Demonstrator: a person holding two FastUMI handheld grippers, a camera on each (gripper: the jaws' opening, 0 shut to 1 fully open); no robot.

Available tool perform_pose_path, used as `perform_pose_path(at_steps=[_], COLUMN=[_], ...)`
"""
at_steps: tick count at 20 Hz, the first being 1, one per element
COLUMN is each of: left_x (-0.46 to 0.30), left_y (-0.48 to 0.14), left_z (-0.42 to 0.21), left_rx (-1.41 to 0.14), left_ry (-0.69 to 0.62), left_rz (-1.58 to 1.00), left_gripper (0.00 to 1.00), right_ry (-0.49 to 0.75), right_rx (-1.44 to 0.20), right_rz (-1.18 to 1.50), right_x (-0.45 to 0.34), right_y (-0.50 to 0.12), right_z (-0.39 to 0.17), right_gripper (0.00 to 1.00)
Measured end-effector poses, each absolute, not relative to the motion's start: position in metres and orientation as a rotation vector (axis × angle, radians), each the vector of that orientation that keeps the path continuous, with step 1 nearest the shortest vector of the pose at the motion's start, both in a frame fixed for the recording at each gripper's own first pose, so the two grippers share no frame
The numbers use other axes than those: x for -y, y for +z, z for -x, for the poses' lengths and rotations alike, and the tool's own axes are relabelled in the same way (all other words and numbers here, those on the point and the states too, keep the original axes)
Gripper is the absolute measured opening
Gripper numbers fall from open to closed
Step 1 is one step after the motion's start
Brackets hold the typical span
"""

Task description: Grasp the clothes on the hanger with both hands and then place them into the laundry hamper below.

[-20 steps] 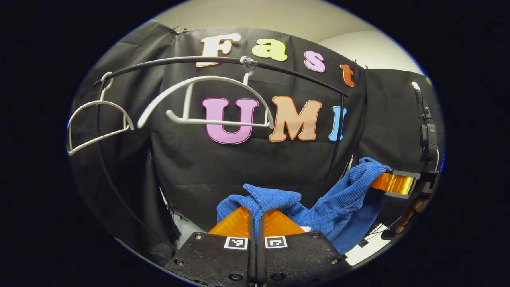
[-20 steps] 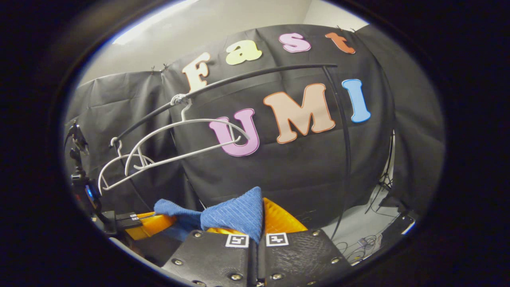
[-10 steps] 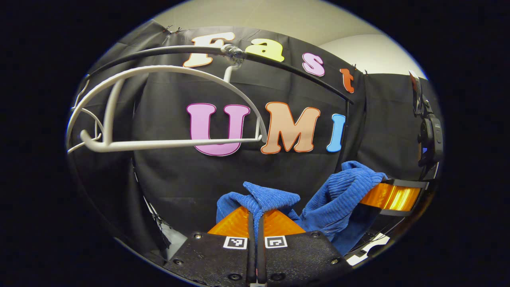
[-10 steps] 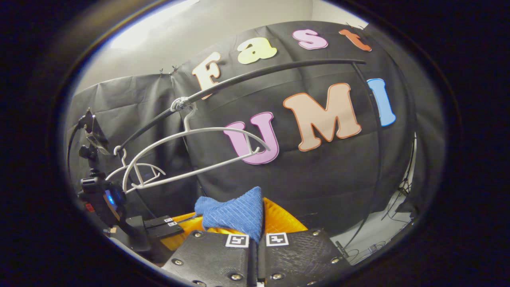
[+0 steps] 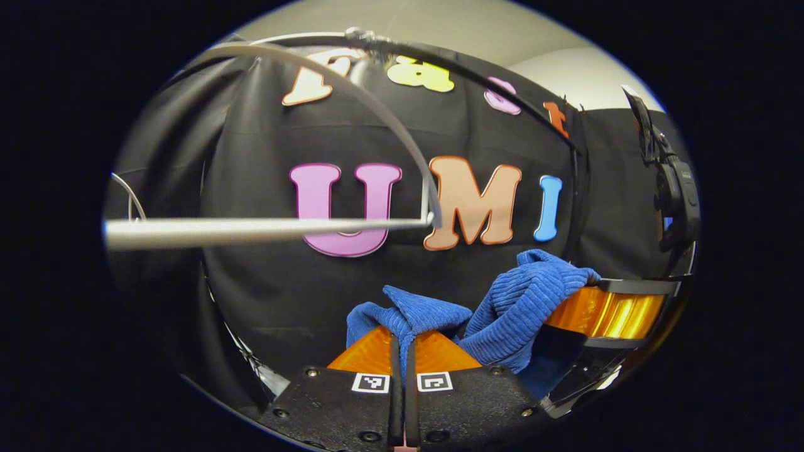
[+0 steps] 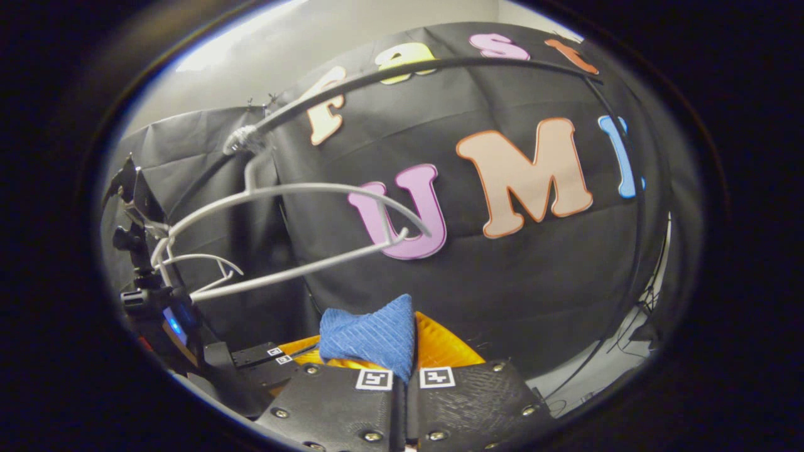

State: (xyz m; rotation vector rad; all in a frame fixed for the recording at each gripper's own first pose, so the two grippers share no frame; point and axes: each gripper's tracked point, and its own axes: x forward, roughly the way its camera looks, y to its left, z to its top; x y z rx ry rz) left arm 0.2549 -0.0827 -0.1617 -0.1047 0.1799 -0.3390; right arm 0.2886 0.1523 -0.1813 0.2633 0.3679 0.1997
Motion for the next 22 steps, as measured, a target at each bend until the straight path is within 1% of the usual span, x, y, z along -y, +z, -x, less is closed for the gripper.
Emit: perform_pose_path(at_steps=[1, 2, 3, 4, 6, 7, 13, 14, 15, 22], left_x=[0.087, 0.088, 0.087, 0.087, 0.084, 0.087, 0.093, 0.092, 0.089, 0.09], left_y=[-0.174, -0.187, -0.2, -0.215, -0.246, -0.26, -0.361, -0.38, -0.397, -0.482], left_z=[-0.257, -0.259, -0.264, -0.27, -0.276, -0.277, -0.279, -0.277, -0.272, -0.274], left_rx=[-0.198, -0.221, -0.242, -0.27, -0.316, -0.332, -0.508, -0.548, -0.595, -0.762], left_ry=[-0.353, -0.353, -0.351, -0.349, -0.334, -0.337, -0.317, -0.308, -0.297, -0.233], left_rz=[0.103, 0.095, 0.092, 0.095, 0.091, 0.092, 0.07, 0.063, 0.056, 0.044], left_gripper=[0.02, 0.02, 0.02, 0.02, 0.02, 0.02, 0.02, 0.02, 0.02, 0.02], right_ry=[0.197, 0.192, 0.186, 0.177, 0.162, 0.16, 0.124, 0.113, 0.104, 0.101], right_rx=[-0.394, -0.421, -0.454, -0.481, -0.536, -0.561, -0.72, -0.747, -0.774, -0.941], right_rz=[-0.268, -0.275, -0.282, -0.29, -0.304, -0.307, -0.272, -0.274, -0.278, -0.251], right_x=[-0.151, -0.149, -0.147, -0.142, -0.139, -0.138, -0.126, -0.127, -0.126, -0.132], right_y=[-0.198, -0.216, -0.235, -0.248, -0.279, -0.294, -0.39, -0.406, -0.422, -0.512], right_z=[-0.291, -0.294, -0.297, -0.295, -0.297, -0.298, -0.29, -0.288, -0.286, -0.268], right_gripper=[0.06, 0.02, 0.07, 0.02, 0.0, 0.02, 0.02, 0.07, 0.02, 0.04])
